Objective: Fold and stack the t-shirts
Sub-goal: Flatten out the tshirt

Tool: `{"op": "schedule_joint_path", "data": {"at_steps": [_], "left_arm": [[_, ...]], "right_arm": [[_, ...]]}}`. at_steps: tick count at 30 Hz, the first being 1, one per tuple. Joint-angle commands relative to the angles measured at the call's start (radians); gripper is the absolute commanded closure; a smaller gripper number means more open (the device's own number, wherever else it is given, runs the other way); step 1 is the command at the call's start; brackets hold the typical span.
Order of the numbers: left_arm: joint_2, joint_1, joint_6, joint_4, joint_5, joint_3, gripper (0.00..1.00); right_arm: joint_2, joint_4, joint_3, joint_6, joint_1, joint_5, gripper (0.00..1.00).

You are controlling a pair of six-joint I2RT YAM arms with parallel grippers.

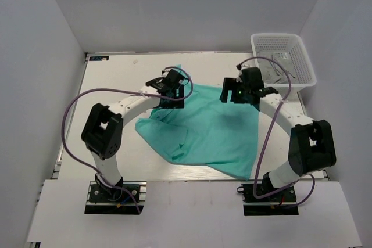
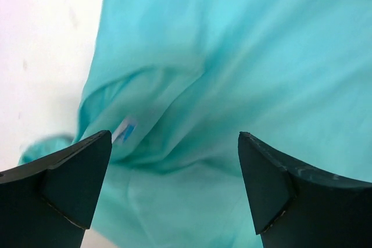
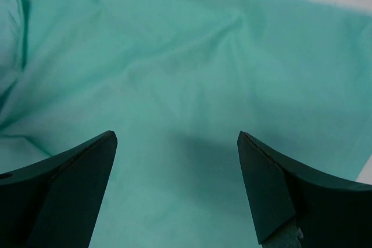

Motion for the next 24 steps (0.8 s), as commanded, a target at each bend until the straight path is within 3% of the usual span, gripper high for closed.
{"op": "schedule_joint_path", "data": {"at_steps": [1, 8, 17, 22, 24], "left_arm": [[0.098, -0.024, 0.064, -0.017, -0.061, 0.108, 0.01], [0.214, 0.006, 0.073, -0.015, -0.082, 0.228, 0.01], [0.277, 0.006, 0.139, 0.017, -0.102, 0.266, 0.11], [0.324, 0.017, 0.139, 0.004, -0.102, 0.277, 0.23], [0.324, 0.017, 0.128, 0.003, -0.125, 0.277, 0.33]], "right_arm": [[-0.02, 0.036, -0.138, 0.075, 0.011, -0.026, 0.1], [-0.089, 0.128, -0.318, 0.14, 0.009, -0.159, 0.1], [-0.071, 0.108, -0.398, 0.138, 0.006, -0.102, 0.1], [-0.061, 0.104, -0.413, 0.145, 0.003, -0.081, 0.1], [-0.061, 0.097, -0.41, 0.143, 0.005, -0.076, 0.1]]}}
